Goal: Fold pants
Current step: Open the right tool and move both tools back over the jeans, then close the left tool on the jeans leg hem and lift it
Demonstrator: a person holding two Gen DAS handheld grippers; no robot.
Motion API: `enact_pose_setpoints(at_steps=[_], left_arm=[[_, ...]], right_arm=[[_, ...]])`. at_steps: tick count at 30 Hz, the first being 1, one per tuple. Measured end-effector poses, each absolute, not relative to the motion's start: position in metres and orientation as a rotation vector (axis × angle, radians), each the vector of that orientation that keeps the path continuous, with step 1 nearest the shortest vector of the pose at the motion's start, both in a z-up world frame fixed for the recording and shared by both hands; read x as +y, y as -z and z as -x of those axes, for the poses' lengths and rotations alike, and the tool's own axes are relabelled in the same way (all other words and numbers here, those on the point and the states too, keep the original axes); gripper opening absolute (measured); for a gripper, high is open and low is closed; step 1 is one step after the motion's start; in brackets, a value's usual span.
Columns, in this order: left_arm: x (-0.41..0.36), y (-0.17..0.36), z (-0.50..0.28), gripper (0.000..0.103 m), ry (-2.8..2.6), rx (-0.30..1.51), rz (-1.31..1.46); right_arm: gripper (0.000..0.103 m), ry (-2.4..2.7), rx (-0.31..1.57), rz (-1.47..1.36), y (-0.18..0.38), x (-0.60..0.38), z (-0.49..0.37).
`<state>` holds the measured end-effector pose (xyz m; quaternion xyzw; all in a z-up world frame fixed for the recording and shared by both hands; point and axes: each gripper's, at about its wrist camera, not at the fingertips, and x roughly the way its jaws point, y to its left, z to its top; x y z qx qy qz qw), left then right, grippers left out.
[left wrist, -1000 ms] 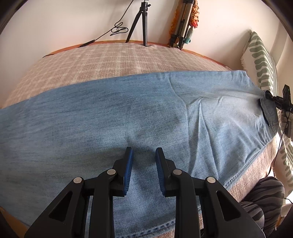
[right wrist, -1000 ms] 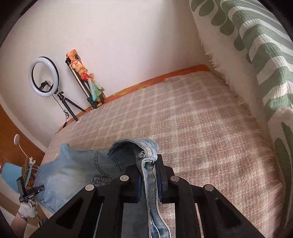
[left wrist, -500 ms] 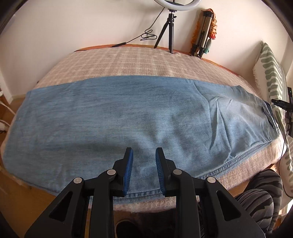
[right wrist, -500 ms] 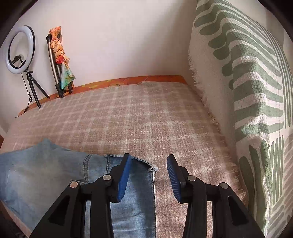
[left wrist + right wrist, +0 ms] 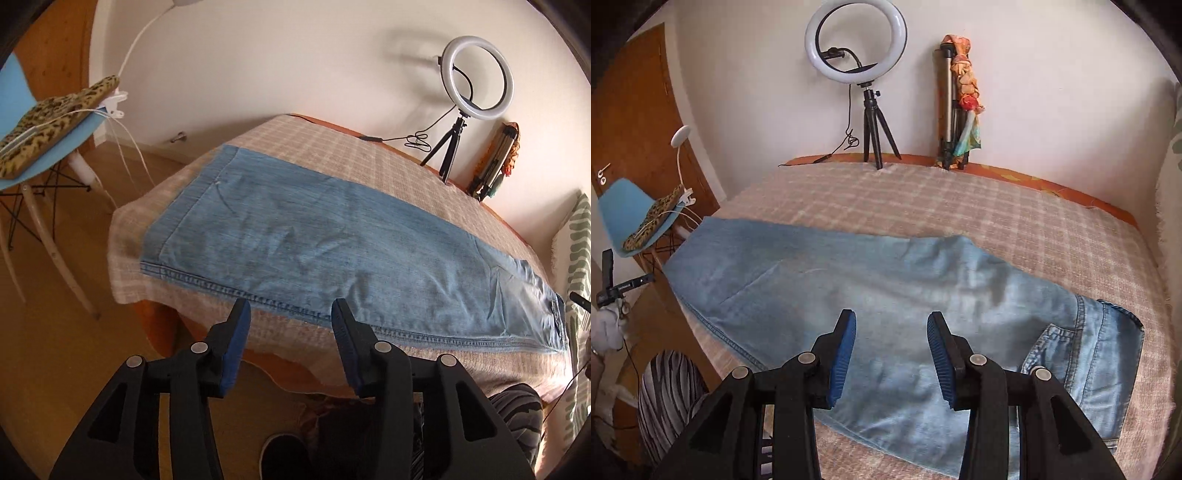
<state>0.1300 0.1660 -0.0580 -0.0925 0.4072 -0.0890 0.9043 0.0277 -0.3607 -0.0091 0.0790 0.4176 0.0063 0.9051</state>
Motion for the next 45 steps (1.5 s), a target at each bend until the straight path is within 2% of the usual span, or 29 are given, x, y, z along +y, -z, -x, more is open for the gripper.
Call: enact_pose_setpoints(at_steps=[10,11,13,20,25,34,38,42,45], left_arm=[[0.245,0.085,-0.148,0.049,0.100,0.851,0.481],[0.248,0.089,-0.151,0.050,0.101,0.851,0.509],[0.254,0.098,-0.157,0.060,0.094,0.848,0.568],[0.266,0.125,-0.177,0.060,0.078,0.846,0.730],[0.275,0.141,-0.190,0.060,0.046,0.843,0.838],[0.285,0.170,-0.190,0.065,0.028,0.784,1.059],[0.284,0.159,-0.188,0.065,0.010,0.726,1.045],[0.278,0.139,-0.191,0.060,-0.001,0.702,0.957],[0.273,0.126,-0.194,0.035,-0.034,0.704,0.876]], right_arm=[[0.038,-0.240,0.973,-0.081,0.058,-0.247,-0.097],[0.038,-0.252,0.985,-0.074,0.063,-0.240,-0.104],[0.038,-0.274,1.014,-0.059,0.075,-0.226,-0.116],[0.037,-0.337,1.126,0.020,0.106,-0.192,-0.125],[0.033,-0.370,1.151,0.022,0.104,-0.192,-0.120],[0.034,-0.356,1.107,0.013,0.085,-0.192,-0.119],[0.034,-0.364,1.105,0.029,0.081,-0.185,-0.119],[0.034,-0.362,1.100,0.024,0.080,-0.183,-0.119],[0.034,-0.354,1.095,0.010,0.078,-0.185,-0.120]])
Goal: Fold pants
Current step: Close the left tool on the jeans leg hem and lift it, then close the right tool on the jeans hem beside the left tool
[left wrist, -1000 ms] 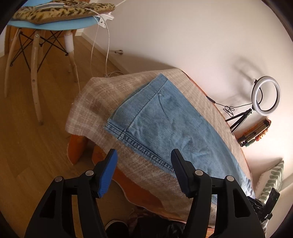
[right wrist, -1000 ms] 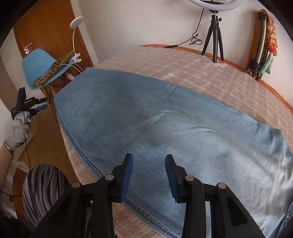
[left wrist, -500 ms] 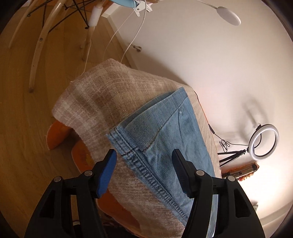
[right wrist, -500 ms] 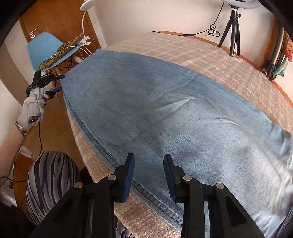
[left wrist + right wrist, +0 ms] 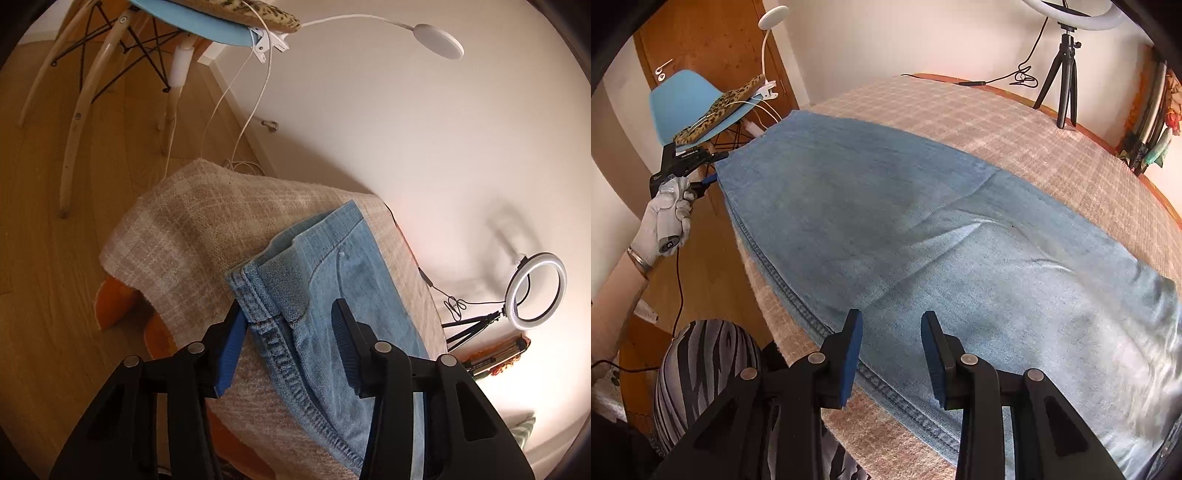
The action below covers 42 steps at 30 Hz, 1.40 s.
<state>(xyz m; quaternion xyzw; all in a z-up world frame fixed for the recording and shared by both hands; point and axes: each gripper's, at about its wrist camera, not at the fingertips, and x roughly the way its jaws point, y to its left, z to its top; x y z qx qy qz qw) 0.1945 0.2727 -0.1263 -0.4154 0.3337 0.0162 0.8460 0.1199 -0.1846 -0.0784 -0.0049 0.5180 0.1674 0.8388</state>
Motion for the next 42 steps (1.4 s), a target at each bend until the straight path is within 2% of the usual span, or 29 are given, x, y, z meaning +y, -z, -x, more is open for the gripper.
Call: enact_pose_setpoints(at_steps=[8,10,18,20,24,27,34,42], left_arm=[[0.259,0.118,-0.211,0.033,-0.064,0.732,0.750],[0.253,0.111,-0.213,0.013,-0.033,0.713,0.705],[0.191,0.066,-0.211,0.013,0.123,0.610,0.396],[0.175,0.061,-0.212,0.013,0.168,0.606,0.328],[0.150,0.059,-0.208,0.013,0.235,0.605,0.239],[0.136,0.061,-0.204,0.013,0.270,0.604,0.186],[0.118,0.066,-0.194,0.013,0.282,0.586,0.140],[0.110,0.078,-0.187,0.013,0.295,0.566,0.138]], right_arm=[[0.034,-0.355,1.091,0.007,0.072,-0.183,-0.126],[0.034,-0.352,1.087,-0.006,0.069,-0.183,-0.131],[0.040,-0.357,1.085,-0.076,0.057,-0.179,-0.161],[0.044,-0.369,1.087,-0.089,0.053,-0.172,-0.175],[0.045,-0.414,1.067,-0.119,0.039,-0.153,-0.213],[0.069,-0.460,1.049,-0.170,0.029,-0.133,-0.252],[0.069,-0.625,1.076,-0.209,0.012,-0.044,-0.354],[0.069,-0.702,1.160,0.108,0.022,0.104,-0.422]])
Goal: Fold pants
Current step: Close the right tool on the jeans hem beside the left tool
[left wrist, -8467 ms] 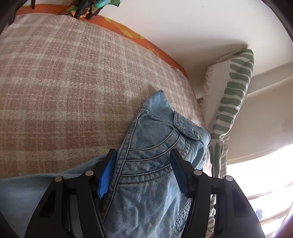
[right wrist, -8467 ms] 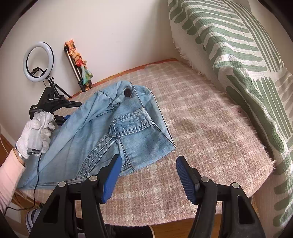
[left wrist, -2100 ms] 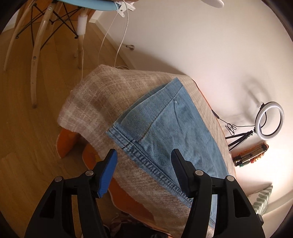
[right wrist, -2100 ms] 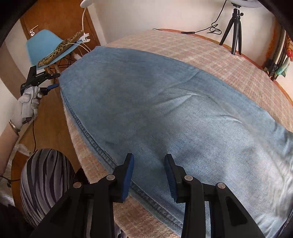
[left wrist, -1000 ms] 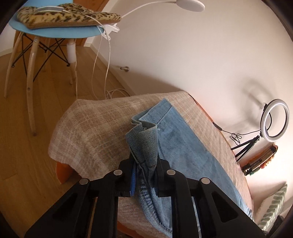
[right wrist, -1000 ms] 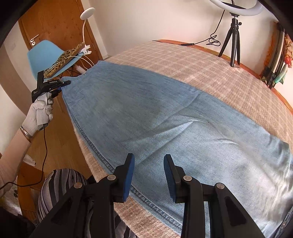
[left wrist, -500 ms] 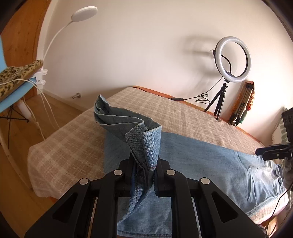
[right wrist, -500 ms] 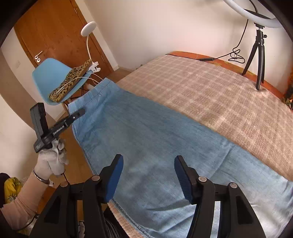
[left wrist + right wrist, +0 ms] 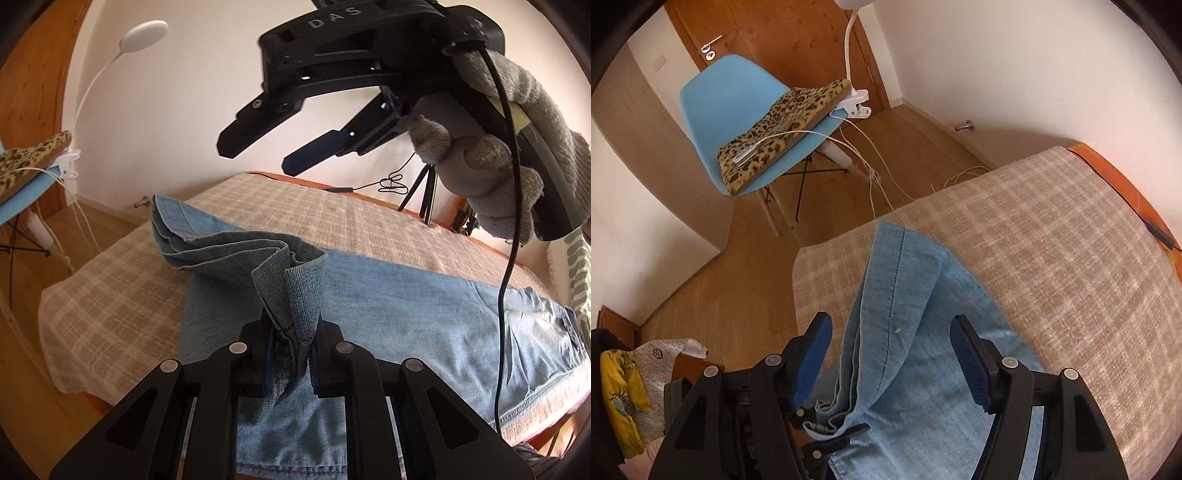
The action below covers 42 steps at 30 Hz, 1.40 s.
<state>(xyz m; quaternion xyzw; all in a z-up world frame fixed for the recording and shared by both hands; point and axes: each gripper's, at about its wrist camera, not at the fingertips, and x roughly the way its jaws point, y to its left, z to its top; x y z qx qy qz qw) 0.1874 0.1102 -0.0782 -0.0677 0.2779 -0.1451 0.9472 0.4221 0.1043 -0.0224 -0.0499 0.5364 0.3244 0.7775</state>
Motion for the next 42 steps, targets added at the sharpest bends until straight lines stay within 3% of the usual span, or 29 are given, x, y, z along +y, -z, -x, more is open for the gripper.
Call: enact_pose_setpoints(at_steps=[11,22,26,29,30,32,34,42], left_arm=[[0.104,0.090,-0.185,0.013,0.317,0.528,0.131],[0.100,0.098,-0.186,0.013,0.346,0.531,0.139],[0.100,0.099,-0.185,0.013,0.343,0.535,0.142],[0.100,0.097,-0.183,0.013,0.338,0.535,0.133],[0.097,0.098,-0.184,0.013,0.336,0.537,0.130],[0.096,0.096,-0.184,0.013,0.332,0.538,0.122],[0.094,0.093,-0.182,0.013,0.329,0.534,0.111],[0.079,0.071,-0.169,0.013,0.369,0.499,0.050]], right_arm=[[0.069,-0.619,1.320,0.477,0.093,0.224,-0.457],[0.061,-0.501,1.382,0.710,0.139,0.266,-0.460],[0.059,-0.510,1.394,0.670,0.143,0.265,-0.464],[0.041,-0.531,1.394,0.632,0.143,0.256,-0.465],[0.029,-0.515,1.379,0.645,0.141,0.250,-0.465],[0.025,-0.524,1.379,0.618,0.137,0.243,-0.465],[0.013,-0.537,1.367,0.566,0.128,0.234,-0.466],[0.007,-0.554,1.270,0.255,0.061,0.159,-0.471]])
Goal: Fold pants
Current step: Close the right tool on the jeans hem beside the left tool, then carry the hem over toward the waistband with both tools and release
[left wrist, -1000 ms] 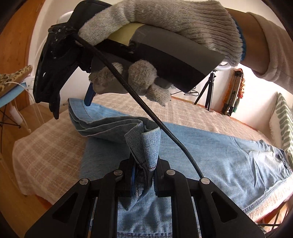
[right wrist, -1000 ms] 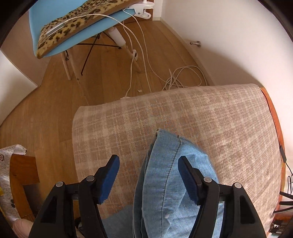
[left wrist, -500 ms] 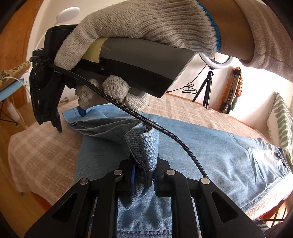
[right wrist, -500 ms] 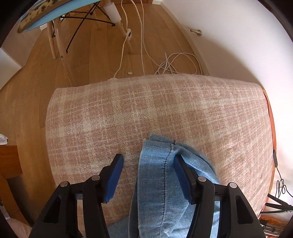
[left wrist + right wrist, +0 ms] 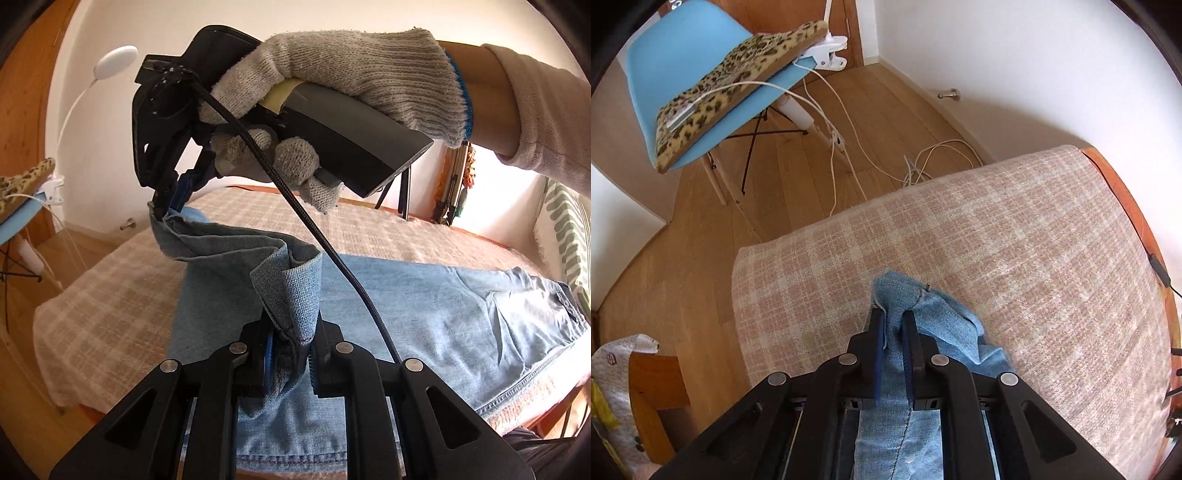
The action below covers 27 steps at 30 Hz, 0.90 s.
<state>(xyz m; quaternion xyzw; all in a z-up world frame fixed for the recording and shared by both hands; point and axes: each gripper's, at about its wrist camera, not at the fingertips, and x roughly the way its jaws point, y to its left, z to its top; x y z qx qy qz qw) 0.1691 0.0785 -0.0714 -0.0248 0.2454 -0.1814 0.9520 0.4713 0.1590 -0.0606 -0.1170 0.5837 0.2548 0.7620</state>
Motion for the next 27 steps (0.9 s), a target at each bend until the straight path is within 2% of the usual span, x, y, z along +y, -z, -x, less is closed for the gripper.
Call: enact_pose_setpoints(at_steps=[6,11,14,18,20,24,27], left_arm=[[0.039,0.064,-0.162,0.013,0.461,0.500,-0.073],[0.011,0.077,-0.164,0.013,0.518,0.553,-0.132],[0.013,0.084,-0.166,0.013,0.521,0.593,-0.093],[0.017,0.084,-0.168,0.013,0.509,0.620,-0.052],[0.020,0.082,-0.166,0.013,0.496,0.619,-0.063],[0.010,0.077,-0.161,0.013,0.480,0.609,-0.142],[0.005,0.075,-0.159,0.013,0.476,0.607,-0.173]], right_arm=[[0.006,-0.499,1.214,0.019,0.031,0.052,-0.460],[0.008,-0.465,1.197,-0.226,0.051,-0.046,-0.441],[0.014,-0.490,1.173,-0.388,0.079,-0.075,-0.427],[0.037,-0.506,1.170,-0.522,0.106,-0.095,-0.420],[0.044,-0.526,1.167,-0.566,0.111,-0.102,-0.417],[0.047,-0.551,1.175,-0.637,0.117,-0.113,-0.418],[0.047,-0.502,1.206,-0.586,0.121,-0.112,-0.420]])
